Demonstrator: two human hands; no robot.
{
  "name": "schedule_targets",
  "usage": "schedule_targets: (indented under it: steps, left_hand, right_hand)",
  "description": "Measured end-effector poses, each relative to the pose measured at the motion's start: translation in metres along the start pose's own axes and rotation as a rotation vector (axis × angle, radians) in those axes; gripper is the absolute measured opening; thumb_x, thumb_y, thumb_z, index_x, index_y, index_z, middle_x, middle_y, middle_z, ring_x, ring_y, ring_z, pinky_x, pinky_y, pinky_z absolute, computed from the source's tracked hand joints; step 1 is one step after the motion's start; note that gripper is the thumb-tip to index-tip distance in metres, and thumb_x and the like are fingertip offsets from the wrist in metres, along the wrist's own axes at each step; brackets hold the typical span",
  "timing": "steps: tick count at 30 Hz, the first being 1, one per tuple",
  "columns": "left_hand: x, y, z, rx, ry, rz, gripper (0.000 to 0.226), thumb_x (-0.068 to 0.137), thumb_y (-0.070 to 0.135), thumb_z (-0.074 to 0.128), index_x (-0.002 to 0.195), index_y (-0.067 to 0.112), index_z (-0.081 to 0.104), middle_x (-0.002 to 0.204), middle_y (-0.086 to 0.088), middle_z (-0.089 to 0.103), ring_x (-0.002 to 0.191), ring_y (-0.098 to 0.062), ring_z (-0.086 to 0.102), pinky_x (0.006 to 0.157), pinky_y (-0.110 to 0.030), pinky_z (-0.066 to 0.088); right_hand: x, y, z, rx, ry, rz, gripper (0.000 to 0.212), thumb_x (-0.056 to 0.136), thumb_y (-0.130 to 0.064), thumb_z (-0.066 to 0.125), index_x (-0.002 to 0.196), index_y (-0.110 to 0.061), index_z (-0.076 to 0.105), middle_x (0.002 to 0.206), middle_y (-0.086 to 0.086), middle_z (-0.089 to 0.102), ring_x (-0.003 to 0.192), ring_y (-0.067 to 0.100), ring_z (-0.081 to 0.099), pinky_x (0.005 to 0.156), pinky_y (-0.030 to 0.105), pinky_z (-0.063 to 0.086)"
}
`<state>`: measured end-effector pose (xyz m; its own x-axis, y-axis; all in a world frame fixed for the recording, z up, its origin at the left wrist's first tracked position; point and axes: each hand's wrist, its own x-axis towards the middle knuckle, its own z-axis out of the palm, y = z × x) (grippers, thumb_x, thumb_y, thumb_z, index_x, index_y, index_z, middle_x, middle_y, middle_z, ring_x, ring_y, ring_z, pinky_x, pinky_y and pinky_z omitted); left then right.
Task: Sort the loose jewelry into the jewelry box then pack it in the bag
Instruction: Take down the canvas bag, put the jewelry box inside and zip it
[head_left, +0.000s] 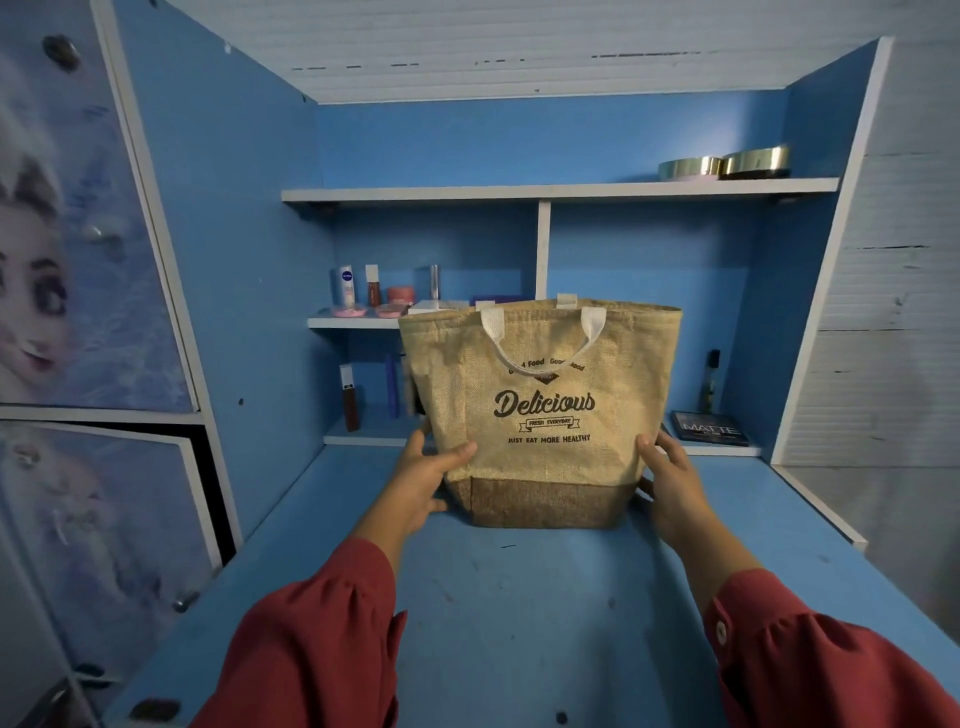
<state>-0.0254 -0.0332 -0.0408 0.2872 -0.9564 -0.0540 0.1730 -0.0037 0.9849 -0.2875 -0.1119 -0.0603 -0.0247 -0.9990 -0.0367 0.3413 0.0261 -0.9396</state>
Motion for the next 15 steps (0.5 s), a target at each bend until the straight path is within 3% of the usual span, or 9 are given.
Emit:
schedule_targets:
  steps: [4, 8, 15]
  left_hand:
    - [-0.001, -0.005, 0.009, -0.01, 0.022, 0.039, 0.082, 0.076, 0.019, 0.079, 0.143, 0.03, 0.033, 0.136, -0.003, 0.052, 0.123, -0.029, 0.049, 0.103, -0.062, 0.033]
    - [-0.002, -0.004, 0.013, -0.014, 0.022, 0.046, 0.082, 0.077, 0.015, 0.078, 0.143, 0.033, 0.033, 0.136, -0.004, 0.053, 0.122, -0.027, 0.05, 0.103, -0.064, 0.033]
    - [-0.002, -0.01, 0.017, -0.006, 0.001, 0.05, 0.086, 0.079, 0.005, 0.074, 0.145, 0.036, 0.029, 0.138, 0.001, 0.047, 0.127, -0.029, 0.046, 0.102, -0.065, 0.034]
  right_hand:
    - [-0.001, 0.0, -0.001, 0.068, 0.061, 0.006, 0.024, 0.096, -0.021, 0.056, 0.119, -0.023, 0.053, 0.127, 0.009, 0.057, 0.113, 0.034, 0.057, 0.086, 0.046, 0.049]
    - [0.001, 0.0, -0.004, 0.097, 0.077, 0.001, 0.022, 0.097, -0.02, 0.054, 0.119, -0.022, 0.052, 0.125, 0.009, 0.058, 0.096, 0.027, 0.059, 0.066, 0.036, 0.047]
    - [0.002, -0.005, -0.005, 0.1, 0.084, 0.001, 0.017, 0.097, -0.022, 0.053, 0.114, -0.025, 0.053, 0.114, 0.005, 0.058, 0.085, 0.022, 0.056, 0.062, 0.034, 0.046]
